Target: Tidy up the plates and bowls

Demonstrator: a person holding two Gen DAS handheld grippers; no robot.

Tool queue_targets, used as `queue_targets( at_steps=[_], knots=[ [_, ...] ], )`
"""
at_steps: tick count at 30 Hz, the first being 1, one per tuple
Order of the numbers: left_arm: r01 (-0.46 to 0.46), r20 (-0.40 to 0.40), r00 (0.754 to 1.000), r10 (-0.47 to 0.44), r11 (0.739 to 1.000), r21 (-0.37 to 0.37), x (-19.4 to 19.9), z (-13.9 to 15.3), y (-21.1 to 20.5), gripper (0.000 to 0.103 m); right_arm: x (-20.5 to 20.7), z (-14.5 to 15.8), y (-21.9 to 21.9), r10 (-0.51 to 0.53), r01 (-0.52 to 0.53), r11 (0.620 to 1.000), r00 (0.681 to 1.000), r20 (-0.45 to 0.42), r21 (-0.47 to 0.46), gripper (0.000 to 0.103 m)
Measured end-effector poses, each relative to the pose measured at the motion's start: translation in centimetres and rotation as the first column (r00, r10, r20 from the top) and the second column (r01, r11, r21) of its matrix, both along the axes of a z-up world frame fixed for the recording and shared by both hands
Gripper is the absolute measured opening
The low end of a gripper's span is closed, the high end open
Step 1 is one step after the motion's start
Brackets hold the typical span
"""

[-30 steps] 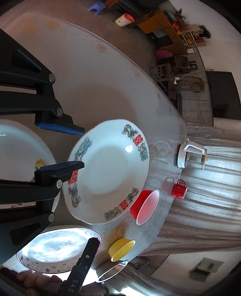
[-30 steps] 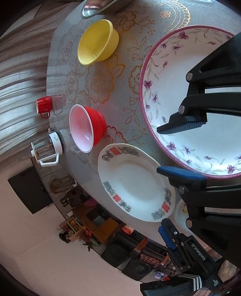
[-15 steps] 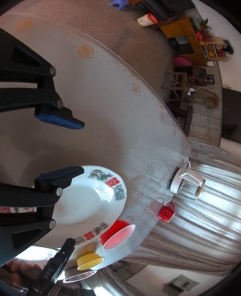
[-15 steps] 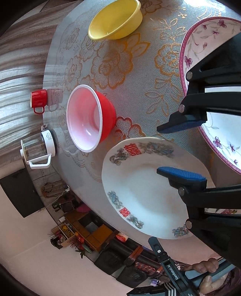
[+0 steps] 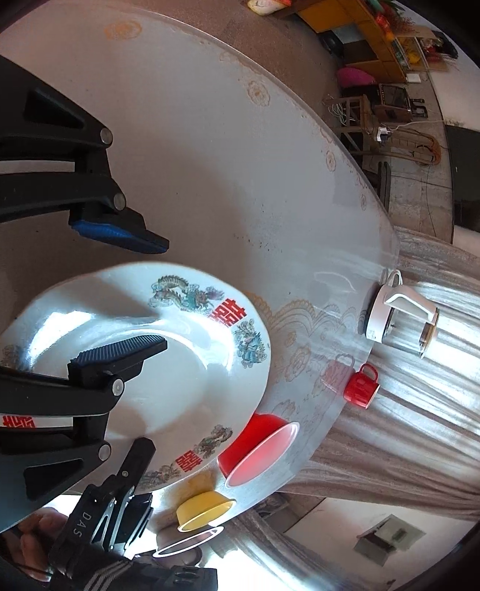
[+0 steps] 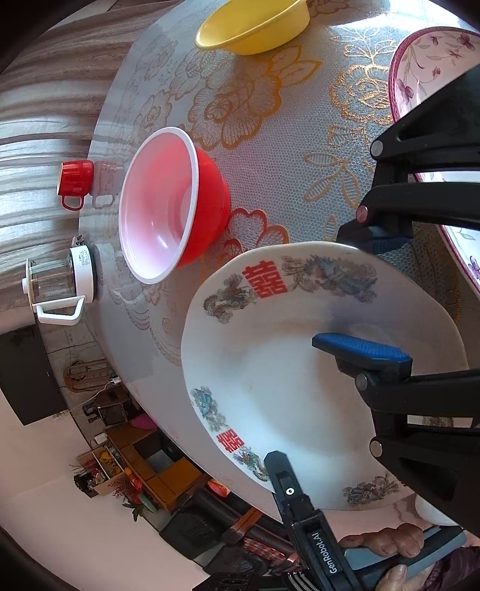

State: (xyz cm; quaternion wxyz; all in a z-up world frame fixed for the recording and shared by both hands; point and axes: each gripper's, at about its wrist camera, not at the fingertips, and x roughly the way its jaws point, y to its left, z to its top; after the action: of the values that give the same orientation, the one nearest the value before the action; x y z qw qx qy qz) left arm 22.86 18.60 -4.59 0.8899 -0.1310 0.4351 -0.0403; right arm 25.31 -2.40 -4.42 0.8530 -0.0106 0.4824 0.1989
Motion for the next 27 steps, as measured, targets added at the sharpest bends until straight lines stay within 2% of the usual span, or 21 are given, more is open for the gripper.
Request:
queue_targets(
  at_steps=[4,6,8,10,13,16,21,27],
  knots=[
    [0.032,-0.017,0.999,-0.032,0.999,0.003,0.6,0.0,-0.4,0.038,0.0,0.0,-0.1,0.005,-0.005,1.000,1.000,0.007,-0.002,0.040],
    [0.030,-0.020,0.999,-0.030,1.000,-0.008,0.7,0.0,0.0,0.030,0.1,0.0,0.1,0.010,-0.009,1.000,1.000,0.010,-0.009,0.040],
    [0.036,-0.022,0.999,-0.037,0.999,-0.027,0.7,-0.1,0.4,0.029,0.0,-0.1,0.1,0.015,-0.015,1.000,1.000,0.013,-0.013,0.040],
    [0.037,-0.023,0.999,-0.037,0.999,-0.009,0.8,0.0,0.1,0.030,0.1,-0.1,0.4,0.017,-0.016,1.000,1.000,0.017,-0.014,0.041],
    [0.018,-0.031,0.999,-0.018,1.000,0.017,1.2,0.0,-0.4,0.032,0.1,-0.2,1.0,0.041,-0.040,0.999,0.999,0.027,-0.030,0.047],
    [0.011,-0.048,0.999,-0.010,1.000,0.018,1.2,0.1,-0.5,0.032,0.3,-0.3,1.1,0.047,-0.046,0.999,0.999,0.027,-0.026,0.048],
    [0.037,-0.008,0.999,-0.037,0.999,0.015,-0.1,1.3,-0.7,0.032,0.2,-0.2,0.0,0.005,-0.005,1.000,1.000,0.009,0.027,0.038],
    [0.061,0.010,0.998,-0.061,0.997,0.046,-0.9,1.8,-1.4,0.031,-0.9,0.1,-0.5,0.026,-0.027,0.998,1.000,0.015,0.058,0.037]
  ],
)
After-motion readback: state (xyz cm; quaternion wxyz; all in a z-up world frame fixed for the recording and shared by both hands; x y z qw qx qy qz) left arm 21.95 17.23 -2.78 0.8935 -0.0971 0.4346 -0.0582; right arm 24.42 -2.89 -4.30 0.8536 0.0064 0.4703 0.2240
